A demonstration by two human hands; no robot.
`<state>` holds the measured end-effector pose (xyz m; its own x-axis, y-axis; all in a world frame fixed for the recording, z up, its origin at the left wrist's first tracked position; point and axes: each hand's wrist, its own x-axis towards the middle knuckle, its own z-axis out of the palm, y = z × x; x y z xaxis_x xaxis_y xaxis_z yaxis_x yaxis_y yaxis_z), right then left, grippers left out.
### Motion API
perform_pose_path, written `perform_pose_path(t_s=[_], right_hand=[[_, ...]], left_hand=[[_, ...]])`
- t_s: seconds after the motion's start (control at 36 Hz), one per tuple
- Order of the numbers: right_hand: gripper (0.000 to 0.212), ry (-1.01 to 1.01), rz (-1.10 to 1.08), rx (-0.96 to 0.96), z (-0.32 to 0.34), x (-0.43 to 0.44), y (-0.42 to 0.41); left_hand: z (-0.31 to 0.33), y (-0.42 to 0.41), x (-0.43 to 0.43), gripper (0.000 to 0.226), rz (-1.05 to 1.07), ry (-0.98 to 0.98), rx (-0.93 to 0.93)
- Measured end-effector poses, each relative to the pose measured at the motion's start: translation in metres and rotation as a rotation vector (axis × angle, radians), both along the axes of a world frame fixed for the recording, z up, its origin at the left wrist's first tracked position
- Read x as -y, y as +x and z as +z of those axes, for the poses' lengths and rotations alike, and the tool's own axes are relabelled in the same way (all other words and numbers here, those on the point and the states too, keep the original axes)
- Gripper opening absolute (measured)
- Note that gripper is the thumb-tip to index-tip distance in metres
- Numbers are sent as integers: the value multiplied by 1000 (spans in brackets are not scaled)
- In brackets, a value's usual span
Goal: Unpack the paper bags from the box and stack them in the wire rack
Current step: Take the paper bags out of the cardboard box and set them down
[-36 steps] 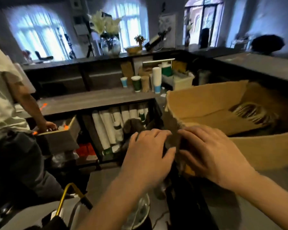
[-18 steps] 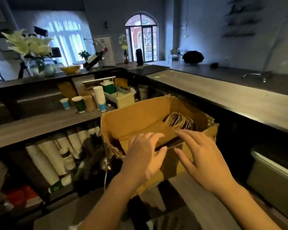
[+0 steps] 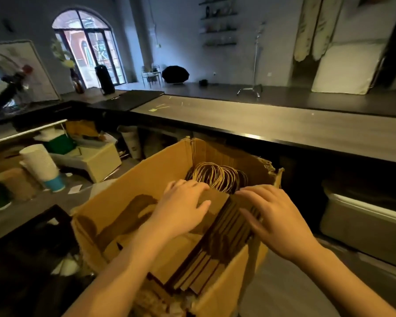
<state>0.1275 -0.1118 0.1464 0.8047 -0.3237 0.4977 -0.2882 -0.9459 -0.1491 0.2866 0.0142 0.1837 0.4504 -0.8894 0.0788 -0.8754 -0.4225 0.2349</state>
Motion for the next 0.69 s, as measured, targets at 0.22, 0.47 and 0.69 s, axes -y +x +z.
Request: perform_pose_path(t_s=[0.22, 0.47, 0.69], right_hand=[[58, 17, -103, -339, 2, 0, 74], [101, 103, -239, -908, -20, 18, 137], [112, 166, -332, -1069, -45, 19, 154]], left_hand=[[-23, 69, 14, 41, -55, 30, 36], [-41, 87, 22, 43, -138, 47, 17], [-52, 88, 18, 42, -151, 112, 12]])
